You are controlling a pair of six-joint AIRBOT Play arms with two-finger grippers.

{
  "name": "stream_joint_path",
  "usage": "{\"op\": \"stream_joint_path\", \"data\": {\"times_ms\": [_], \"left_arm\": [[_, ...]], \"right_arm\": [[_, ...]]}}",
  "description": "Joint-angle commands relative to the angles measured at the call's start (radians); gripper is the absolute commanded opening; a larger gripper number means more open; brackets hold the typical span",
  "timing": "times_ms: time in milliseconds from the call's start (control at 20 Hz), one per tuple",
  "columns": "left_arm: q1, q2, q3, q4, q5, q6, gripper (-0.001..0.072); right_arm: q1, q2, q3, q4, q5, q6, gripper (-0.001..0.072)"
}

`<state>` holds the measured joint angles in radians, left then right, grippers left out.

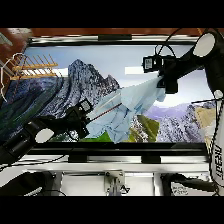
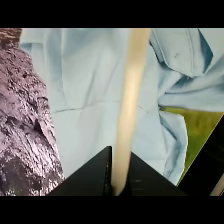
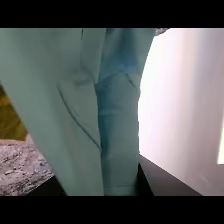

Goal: Fold the shirts.

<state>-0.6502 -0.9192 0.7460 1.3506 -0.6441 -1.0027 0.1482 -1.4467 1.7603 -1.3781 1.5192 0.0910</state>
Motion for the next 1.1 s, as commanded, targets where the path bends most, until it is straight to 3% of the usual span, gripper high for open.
{"op": "stream_joint_path", "data": {"times_ms": [0, 50, 100, 150, 200, 250, 500, 600, 900, 950, 1050], "left_arm": [[0.011, 0.000, 0.002, 0.008, 0.116, -0.002, 0.0050], [0.024, 0.000, 0.002, 0.019, 0.139, -0.002, 0.0081], [0.039, 0.000, 0.002, 0.030, 0.160, -0.001, 0.0221], [0.058, 0.001, 0.002, 0.031, 0.182, -0.002, 0.0424], [0.077, 0.002, 0.002, 0.031, 0.201, -0.001, 0.0553], [0.098, 0.004, 0.002, 0.033, 0.223, -0.001, 0.0615], [0.193, 0.060, 0.003, 0.112, 0.311, -0.001, 0.0624], [0.227, 0.097, 0.003, 0.139, 0.330, -0.001, 0.0686], [0.344, 0.195, 0.003, 0.153, 0.330, -0.024, 0.0677], [0.366, 0.204, 0.002, 0.149, 0.328, -0.120, 0.0670], [0.399, 0.205, 0.002, 0.150, 0.267, -0.393, 0.0666]], "right_arm": [[0.003, -0.012, -0.001, 0.003, 0.002, 0.023, 0.0082], [0.003, -0.011, -0.001, 0.010, 0.003, 0.031, 0.0082], [0.003, -0.010, -0.001, 0.009, 0.002, 0.039, 0.0082], [0.003, -0.008, -0.001, 0.010, 0.003, 0.042, 0.0082], [0.003, -0.004, -0.001, 0.010, 0.003, 0.048, 0.0082], [0.003, 0.000, -0.001, 0.010, 0.003, 0.055, 0.0081], [0.003, 0.044, -0.001, 0.011, 0.007, 0.114, 0.0081], [0.003, 0.057, -0.001, 0.011, 0.019, 0.137, 0.0081], [0.003, 0.083, -0.001, 0.034, 0.066, 0.215, 0.0080], [0.003, 0.093, -0.001, 0.034, 0.074, 0.247, 0.0081], [0.003, 0.124, -0.001, 0.037, 0.077, 0.348, 0.0081]]}}
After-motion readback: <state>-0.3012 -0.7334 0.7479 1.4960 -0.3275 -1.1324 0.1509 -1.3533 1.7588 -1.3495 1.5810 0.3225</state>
